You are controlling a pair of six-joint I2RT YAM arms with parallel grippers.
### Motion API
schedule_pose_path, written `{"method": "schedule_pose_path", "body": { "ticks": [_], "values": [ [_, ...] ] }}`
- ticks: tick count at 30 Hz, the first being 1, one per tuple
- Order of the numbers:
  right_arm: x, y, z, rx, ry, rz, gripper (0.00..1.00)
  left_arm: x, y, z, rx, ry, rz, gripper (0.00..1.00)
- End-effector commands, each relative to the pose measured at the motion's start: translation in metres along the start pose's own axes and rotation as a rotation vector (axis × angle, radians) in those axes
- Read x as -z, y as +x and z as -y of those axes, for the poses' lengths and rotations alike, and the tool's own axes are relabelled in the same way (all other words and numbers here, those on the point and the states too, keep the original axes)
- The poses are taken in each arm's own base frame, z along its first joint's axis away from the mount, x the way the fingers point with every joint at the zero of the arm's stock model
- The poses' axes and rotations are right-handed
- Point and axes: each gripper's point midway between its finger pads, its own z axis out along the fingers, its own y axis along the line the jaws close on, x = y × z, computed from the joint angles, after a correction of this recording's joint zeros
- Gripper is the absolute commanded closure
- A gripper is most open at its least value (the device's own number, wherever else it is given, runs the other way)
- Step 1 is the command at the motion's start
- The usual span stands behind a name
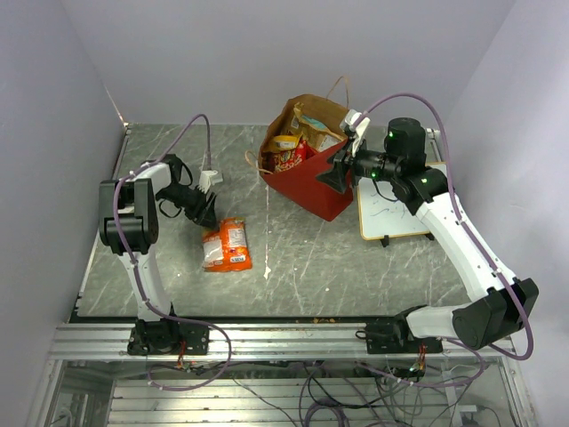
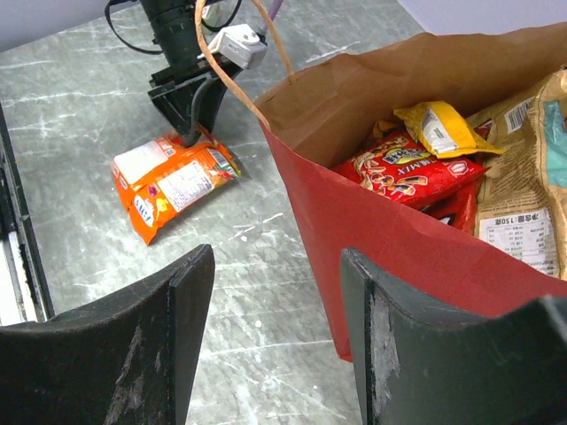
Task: Place the snacks into the paper bag
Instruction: Pick up the snack from the center of the board.
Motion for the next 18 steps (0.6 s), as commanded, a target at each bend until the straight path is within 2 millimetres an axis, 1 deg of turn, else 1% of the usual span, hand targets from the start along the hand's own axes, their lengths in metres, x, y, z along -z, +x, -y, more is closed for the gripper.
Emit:
{"method": "schedule_pose_path", "body": {
  "ticks": [1,6,11,13,14,18],
  "values": [
    [-0.001,-0.002,0.002,0.006,-0.001,0.016,0.41,-0.011,0.023,0.0,0.034,0.016,-0.036,0.41],
    [-0.001,0.0,0.003,0.005,0.002,0.013,0.41,-0.008,0.024,0.003,0.012,-0.008,-0.028,0.55],
    [-0.002,0.0,0.004,0.003,0.002,0.013,0.41,0.002,0.018,0.014,-0.026,-0.013,-0.008,0.73],
    [-0.002,-0.001,0.004,0.003,0.0,0.014,0.41,0.007,0.014,0.019,-0.04,-0.015,0.001,0.84],
    [-0.002,0.0,0.004,0.003,0.0,0.013,0.41,0.01,0.012,0.021,-0.045,-0.023,0.008,0.92],
    [-0.003,0.0,0.004,0.002,0.001,0.012,0.41,0.023,0.004,0.033,-0.083,-0.037,0.035,0.93]
  ]
}}
